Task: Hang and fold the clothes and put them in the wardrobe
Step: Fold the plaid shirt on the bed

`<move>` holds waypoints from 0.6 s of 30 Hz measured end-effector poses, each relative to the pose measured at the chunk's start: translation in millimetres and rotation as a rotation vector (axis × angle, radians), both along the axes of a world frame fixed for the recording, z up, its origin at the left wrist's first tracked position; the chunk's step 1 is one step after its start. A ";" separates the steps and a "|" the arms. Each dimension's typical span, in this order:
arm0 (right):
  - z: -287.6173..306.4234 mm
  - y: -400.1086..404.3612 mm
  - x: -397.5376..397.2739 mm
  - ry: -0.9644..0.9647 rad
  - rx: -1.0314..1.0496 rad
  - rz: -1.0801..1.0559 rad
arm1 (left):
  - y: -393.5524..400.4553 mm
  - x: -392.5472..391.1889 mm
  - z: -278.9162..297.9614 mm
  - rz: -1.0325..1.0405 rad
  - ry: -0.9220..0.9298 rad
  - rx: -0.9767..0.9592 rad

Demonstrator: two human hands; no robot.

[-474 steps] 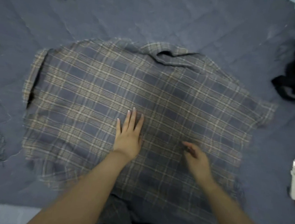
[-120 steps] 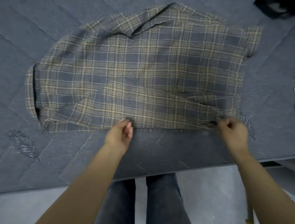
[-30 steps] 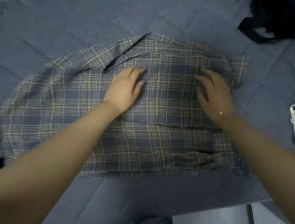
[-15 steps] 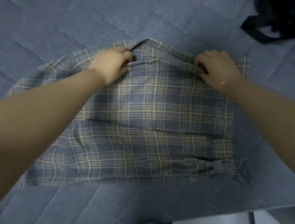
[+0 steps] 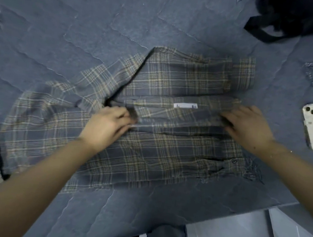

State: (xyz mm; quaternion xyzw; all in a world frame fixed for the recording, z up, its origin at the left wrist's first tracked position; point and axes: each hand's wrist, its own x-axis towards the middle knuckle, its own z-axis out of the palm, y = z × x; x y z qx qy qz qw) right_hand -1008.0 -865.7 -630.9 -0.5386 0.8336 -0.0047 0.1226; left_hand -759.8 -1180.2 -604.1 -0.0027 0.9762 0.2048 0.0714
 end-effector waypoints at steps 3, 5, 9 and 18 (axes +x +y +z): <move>-10.4 13.3 17.2 -0.022 0.069 -0.024 | 18.6 13.0 -15.3 0.032 -0.082 0.032; -14.4 18.6 28.4 -0.042 0.104 -0.064 | 26.7 18.6 -24.7 0.039 -0.183 0.037; -19.8 26.1 47.6 -0.090 0.153 -0.149 | 30.3 26.3 -38.7 0.069 -0.362 0.040; -14.1 -22.4 84.7 -0.219 -0.019 -0.175 | 49.5 2.2 -35.1 0.217 -0.070 0.149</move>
